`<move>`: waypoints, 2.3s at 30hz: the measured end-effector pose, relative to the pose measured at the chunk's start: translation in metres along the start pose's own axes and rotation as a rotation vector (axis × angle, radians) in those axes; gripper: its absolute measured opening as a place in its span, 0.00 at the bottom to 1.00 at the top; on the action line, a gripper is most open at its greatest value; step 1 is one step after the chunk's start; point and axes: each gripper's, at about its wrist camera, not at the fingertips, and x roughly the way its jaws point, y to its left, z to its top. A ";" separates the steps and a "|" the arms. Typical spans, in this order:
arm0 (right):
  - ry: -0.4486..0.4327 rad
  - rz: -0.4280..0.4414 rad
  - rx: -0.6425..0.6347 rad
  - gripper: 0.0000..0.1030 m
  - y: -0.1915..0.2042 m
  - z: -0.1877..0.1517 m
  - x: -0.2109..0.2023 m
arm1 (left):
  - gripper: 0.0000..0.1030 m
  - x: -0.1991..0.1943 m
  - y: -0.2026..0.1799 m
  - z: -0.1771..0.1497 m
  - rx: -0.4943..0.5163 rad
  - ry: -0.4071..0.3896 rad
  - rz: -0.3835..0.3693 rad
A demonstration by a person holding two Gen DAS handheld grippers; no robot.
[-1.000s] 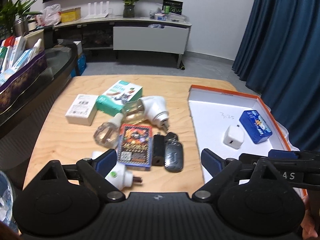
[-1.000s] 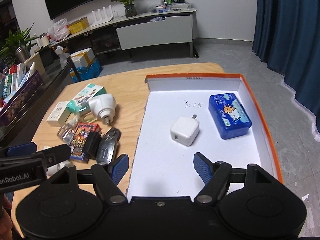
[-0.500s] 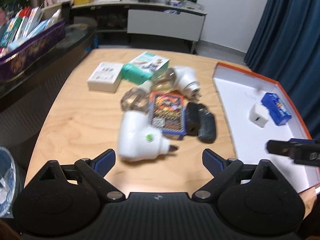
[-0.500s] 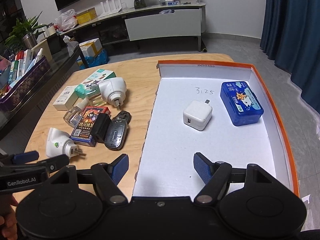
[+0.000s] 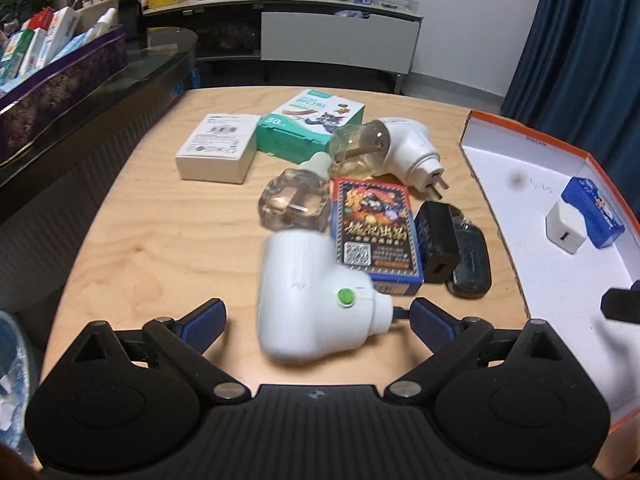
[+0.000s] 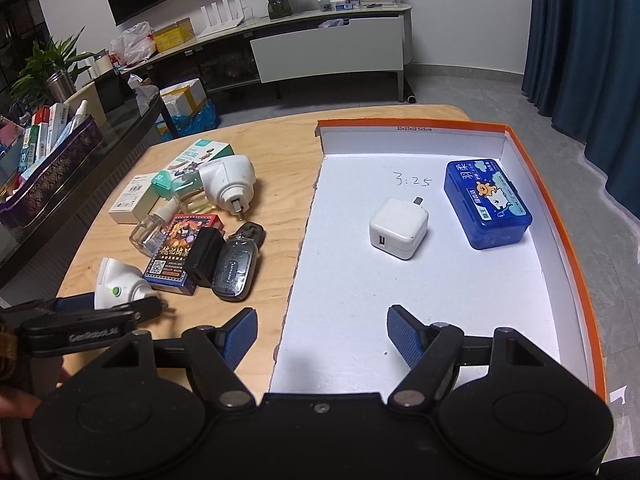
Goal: Organize rigid objects
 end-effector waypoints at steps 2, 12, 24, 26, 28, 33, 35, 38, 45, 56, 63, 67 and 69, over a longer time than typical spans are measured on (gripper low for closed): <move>0.005 0.003 -0.003 0.83 0.001 0.000 0.003 | 0.90 0.005 0.000 0.001 -0.002 0.003 -0.017; 0.019 0.038 -0.056 0.83 0.020 0.001 0.023 | 0.84 -0.004 0.007 -0.009 -0.014 -0.021 -0.035; 0.052 0.058 -0.068 0.82 0.042 0.033 0.090 | 0.84 -0.025 0.023 -0.015 -0.036 -0.072 -0.026; 0.062 0.074 -0.055 0.82 0.045 0.035 0.098 | 0.84 -0.025 0.025 -0.015 -0.038 -0.076 -0.033; 0.057 0.076 -0.055 0.82 0.050 0.035 0.102 | 0.84 -0.025 0.026 -0.015 -0.041 -0.078 -0.036; 0.049 0.032 -0.099 0.83 0.067 0.033 0.108 | 0.84 -0.023 0.024 -0.015 -0.036 -0.088 -0.034; 0.030 -0.003 -0.161 0.73 0.075 0.030 0.111 | 0.84 -0.023 0.024 -0.015 -0.038 -0.089 -0.036; 0.006 0.008 -0.192 0.46 0.080 0.028 0.109 | 0.84 -0.024 0.025 -0.015 -0.039 -0.089 -0.036; -0.043 0.050 -0.140 0.44 0.067 0.020 0.085 | 0.84 -0.027 0.023 -0.014 -0.045 -0.092 -0.049; -0.205 0.104 -0.063 0.44 0.026 0.028 0.004 | 0.84 -0.048 -0.011 0.000 0.000 -0.148 -0.107; -0.302 -0.012 -0.045 0.44 -0.010 0.027 -0.044 | 0.84 -0.061 -0.071 0.021 0.096 -0.195 -0.179; -0.336 -0.068 -0.029 0.44 -0.033 0.024 -0.067 | 0.84 -0.067 -0.108 0.033 0.146 -0.213 -0.230; -0.351 -0.093 -0.022 0.44 -0.044 0.021 -0.079 | 0.84 -0.067 -0.125 0.038 0.170 -0.220 -0.249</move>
